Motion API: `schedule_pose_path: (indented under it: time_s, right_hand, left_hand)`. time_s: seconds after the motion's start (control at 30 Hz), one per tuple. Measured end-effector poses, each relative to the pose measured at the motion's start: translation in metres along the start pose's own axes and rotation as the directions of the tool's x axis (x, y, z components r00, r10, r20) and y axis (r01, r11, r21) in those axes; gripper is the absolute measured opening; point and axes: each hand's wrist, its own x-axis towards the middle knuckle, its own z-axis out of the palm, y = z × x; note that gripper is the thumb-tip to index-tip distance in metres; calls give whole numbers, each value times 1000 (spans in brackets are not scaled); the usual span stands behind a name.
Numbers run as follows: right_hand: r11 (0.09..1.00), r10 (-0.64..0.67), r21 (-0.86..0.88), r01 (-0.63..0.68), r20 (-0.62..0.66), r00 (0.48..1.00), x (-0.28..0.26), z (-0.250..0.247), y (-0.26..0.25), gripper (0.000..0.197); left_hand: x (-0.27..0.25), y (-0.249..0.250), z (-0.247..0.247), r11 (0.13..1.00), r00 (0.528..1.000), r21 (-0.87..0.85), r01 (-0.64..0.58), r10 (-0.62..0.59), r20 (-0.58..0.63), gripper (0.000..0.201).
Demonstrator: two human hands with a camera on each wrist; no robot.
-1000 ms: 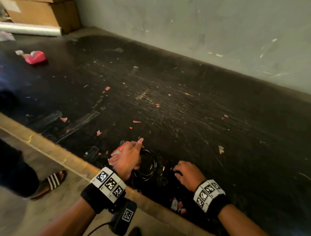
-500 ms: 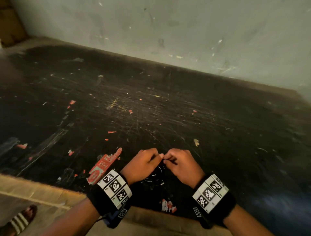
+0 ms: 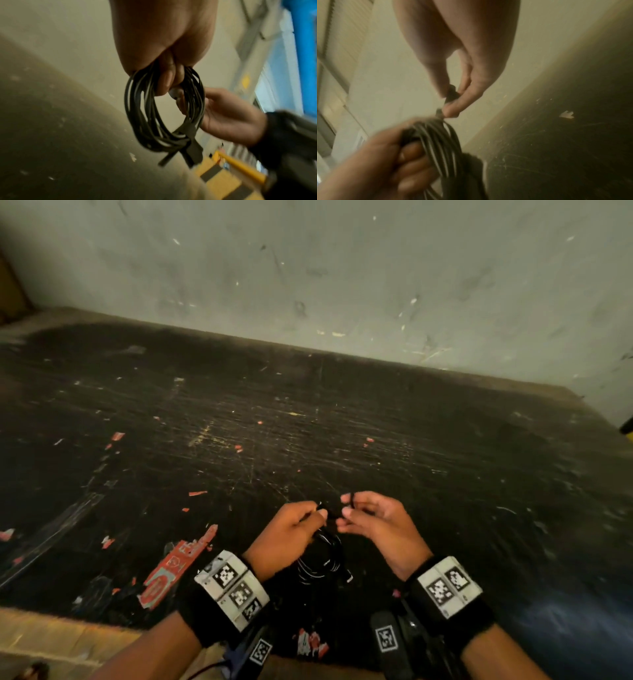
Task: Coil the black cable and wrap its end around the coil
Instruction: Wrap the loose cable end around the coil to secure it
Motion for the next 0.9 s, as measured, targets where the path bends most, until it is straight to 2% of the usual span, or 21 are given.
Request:
schedule_pose_path:
  time_s: [0.07,0.13,0.17,0.23,0.27,0.33,0.4,0.47,0.6,0.7,0.8,0.9]
  right_hand:
    - [997,-31,-60,40,148,988,-5,-18,-12,25]
    - [957,-108,-239,162,225,968,-6,-32,-22,23]
    - [910,-163,-337,242,247,955,-6,-39,-27,20]
    - [814,-263,-462,352,247,933,-4,-49,-33,17]
    - [797,-306,-477,371,210,928,-3,-54,-36,17]
    - [847,-357,-378,374,117,927,-5,-70,-48,13]
    - [910,-312,-241,337,136,940,-8,-86,-60,11]
    - [905,-259,-282,320,232,937,-11,-94,-63,18]
    - [659,-455,-537,527,275,847,-6,-106,-44,15]
    - [626,-483,-543,560,294,825,-1,-118,-33,11]
    - [594,-567,-524,611,266,779,3,-123,-25,8]
    - [584,-657,-543,603,120,744,13,-126,-21,12]
  left_hand:
    - [7,10,6,974,988,-165,155,-151,38,27]
    - [12,21,14,955,976,-205,216,-202,84,26]
    - [15,28,20,947,971,-221,234,-217,96,27]
    - [22,40,34,926,965,-270,262,-252,73,28]
    - [26,45,40,917,961,-290,272,-274,35,27]
    - [36,55,52,916,952,-291,275,-303,-52,22]
    - [47,63,63,932,949,-254,257,-293,-115,19]
    - [55,71,73,954,952,-197,225,-259,-163,17]
    - [62,88,95,969,960,-119,215,-232,-156,16]
    - [65,93,102,970,966,-85,227,-236,-103,17]
    - [68,94,105,982,979,-97,164,-174,-108,17]
    - [68,92,106,978,969,-163,130,-160,-188,22]
